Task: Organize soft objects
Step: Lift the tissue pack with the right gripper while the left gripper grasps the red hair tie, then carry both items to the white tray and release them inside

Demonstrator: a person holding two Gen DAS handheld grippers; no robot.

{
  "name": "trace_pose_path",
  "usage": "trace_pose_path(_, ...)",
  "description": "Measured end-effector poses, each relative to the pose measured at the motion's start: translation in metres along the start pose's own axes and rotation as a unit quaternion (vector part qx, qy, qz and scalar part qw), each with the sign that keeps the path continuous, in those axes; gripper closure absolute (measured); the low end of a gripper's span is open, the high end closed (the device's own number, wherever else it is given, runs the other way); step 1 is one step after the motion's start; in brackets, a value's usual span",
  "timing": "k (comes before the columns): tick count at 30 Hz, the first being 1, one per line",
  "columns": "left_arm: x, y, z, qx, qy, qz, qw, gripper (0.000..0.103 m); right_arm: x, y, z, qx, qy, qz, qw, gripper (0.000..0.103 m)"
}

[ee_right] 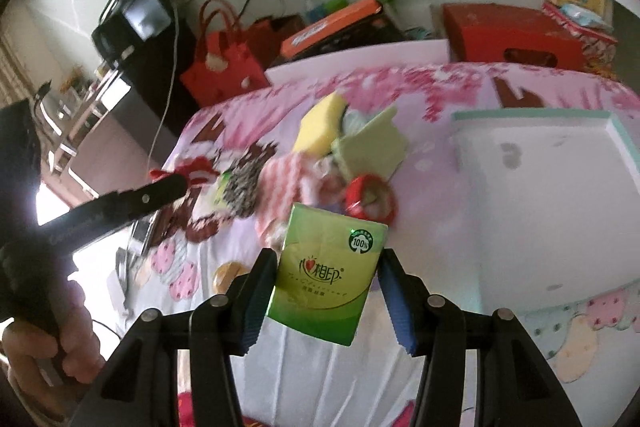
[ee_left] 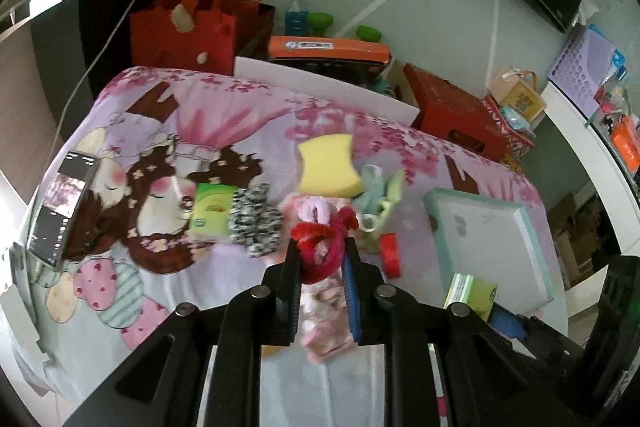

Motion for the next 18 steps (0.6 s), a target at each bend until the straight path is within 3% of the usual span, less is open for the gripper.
trace_pose_path(9, -0.009, 0.065, 0.036, -0.003, -0.011, 0.019, 0.9998, 0.084, 0.035, 0.070, -0.005, -0.095, 0.029, 0.037, 0.994, 0.048)
trace_pose_path(18, -0.018, 0.116, 0.072, 0.002, -0.023, 0.043, 0.9988, 0.083, 0.057, 0.150, -0.018, -0.148, 0.055, 0.102, 0.982, 0.048)
Point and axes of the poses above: each gripper's, at about its wrist camera, not at the fingertips, and z roughly the way its jaws point, y to its right, x to its top, the point moved 4 cm from there along z, roughly the way its jaws point, and after that the axes turned 4 degrees about -z, right-handed, at the moved point
